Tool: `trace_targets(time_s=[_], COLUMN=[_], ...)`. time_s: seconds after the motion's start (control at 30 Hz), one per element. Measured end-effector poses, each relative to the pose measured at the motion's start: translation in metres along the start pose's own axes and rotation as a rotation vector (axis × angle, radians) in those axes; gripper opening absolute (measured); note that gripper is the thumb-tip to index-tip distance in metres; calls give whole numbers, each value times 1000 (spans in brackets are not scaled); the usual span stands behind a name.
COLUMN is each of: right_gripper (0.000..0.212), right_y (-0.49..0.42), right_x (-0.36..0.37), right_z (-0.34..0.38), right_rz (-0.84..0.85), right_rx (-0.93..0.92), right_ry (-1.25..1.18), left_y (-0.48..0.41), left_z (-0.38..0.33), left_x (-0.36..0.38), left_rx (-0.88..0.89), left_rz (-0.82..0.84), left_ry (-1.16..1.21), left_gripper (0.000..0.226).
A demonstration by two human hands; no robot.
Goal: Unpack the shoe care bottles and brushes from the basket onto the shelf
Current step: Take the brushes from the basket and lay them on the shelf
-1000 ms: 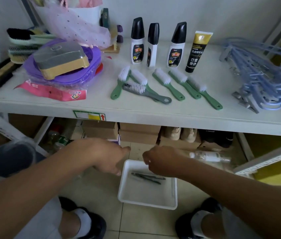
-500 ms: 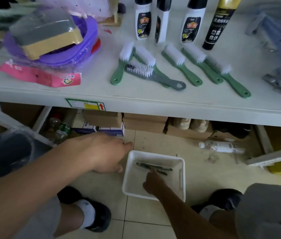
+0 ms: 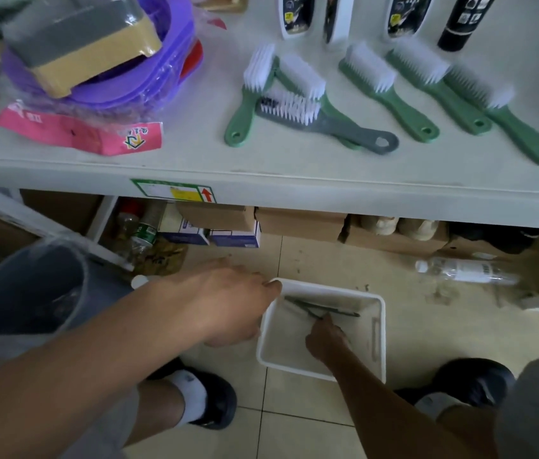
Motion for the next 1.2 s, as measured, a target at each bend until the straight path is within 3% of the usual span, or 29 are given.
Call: trace_targets(time_s=[0.13,0.3,0.4,0.5,0.6,0.77,0.87,0.97,1.07,1.2], right_gripper=[26,34,46,30,13,12,20,24,23,29], right_y=[7,34,66,113,172,245,246,215,185,167], right_x=[-20,-91,-145,-205,-270,-354,-409,-451,-463,-459], right_z=[8,37,65,95,117,115,96,64,51,54], right_rz=[-99,-112,42,144,-8,-249,-571,-811,-794,-718], right_rx=[-129,-350,-397,-478,-652,-798,-813,-655,-554,-578], right_ry=[55,200,302,378,465,381,269,204,245,288], left_y=[1,10,26,52,72,95,104,98,80,61], left_z=[4,15,8,0,6,22,26,28,25,22], left_x=[-6,-21,-49,-84,-105,-113,-118,-115,-106,-99], left_rx=[1,-24,71,149,193,210,154,108,106,103], left_rz=[30,17,-184,-482,-750,-959,-1097,-1055,-946,-827], left_ry=[75,30,59,256,226,247,187,148,97,58], left_gripper=[56,48,32,35,29,36,44,48,54,61])
Point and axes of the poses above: each hand's wrist, its own y-axis away from the middle knuckle, its own x-axis out of the palm, z = x × y, the point moved 5 cm from there along -y, towards the middle knuckle, and after that the axes turned 5 degrees about -z, right-handed, at the moved point
